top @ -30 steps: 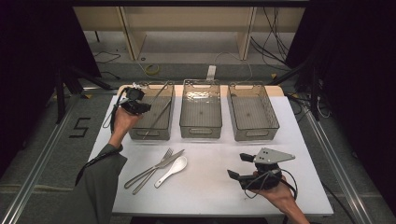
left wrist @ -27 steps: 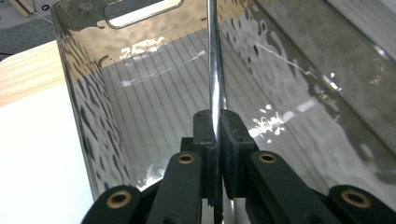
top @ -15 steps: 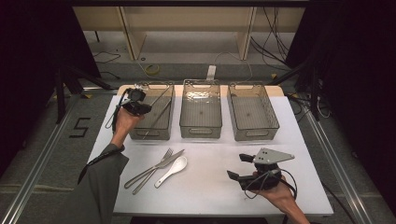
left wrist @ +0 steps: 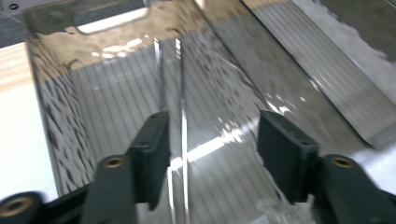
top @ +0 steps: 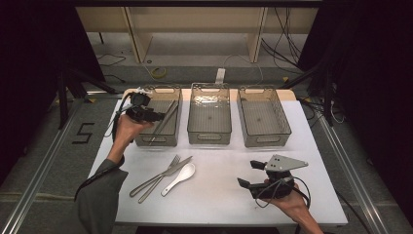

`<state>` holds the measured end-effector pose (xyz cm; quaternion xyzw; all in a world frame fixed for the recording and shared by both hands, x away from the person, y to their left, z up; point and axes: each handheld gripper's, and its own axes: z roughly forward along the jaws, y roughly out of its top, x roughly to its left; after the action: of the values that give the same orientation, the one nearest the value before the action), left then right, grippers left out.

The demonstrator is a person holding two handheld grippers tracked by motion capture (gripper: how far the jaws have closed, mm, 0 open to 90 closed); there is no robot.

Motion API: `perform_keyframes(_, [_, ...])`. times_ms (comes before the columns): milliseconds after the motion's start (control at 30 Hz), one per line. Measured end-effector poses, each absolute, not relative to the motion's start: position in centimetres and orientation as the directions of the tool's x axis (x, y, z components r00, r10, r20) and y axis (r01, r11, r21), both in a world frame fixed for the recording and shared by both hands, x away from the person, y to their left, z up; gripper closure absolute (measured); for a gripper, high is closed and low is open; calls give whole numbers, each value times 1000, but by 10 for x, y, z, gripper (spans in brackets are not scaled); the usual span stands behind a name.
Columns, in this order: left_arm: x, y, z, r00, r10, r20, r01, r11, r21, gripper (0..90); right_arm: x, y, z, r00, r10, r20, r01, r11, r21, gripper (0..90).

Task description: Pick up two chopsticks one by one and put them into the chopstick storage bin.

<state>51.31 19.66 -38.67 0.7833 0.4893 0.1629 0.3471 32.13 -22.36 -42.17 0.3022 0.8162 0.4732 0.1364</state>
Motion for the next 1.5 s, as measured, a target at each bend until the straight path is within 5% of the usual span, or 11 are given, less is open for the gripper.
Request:
perform_keyframes(667, [449, 188, -389, 556, 820, -139, 624, -301, 721, 207, 320, -229, -422, -757, 649, 78, 366, 322, 873, 253])
perform_keyframes(1500, [408, 165, -400, 614, 780, -123, 603, -362, 711, 165, 322, -233, -424, -741, 666, 89, 371, 296, 880, 253])
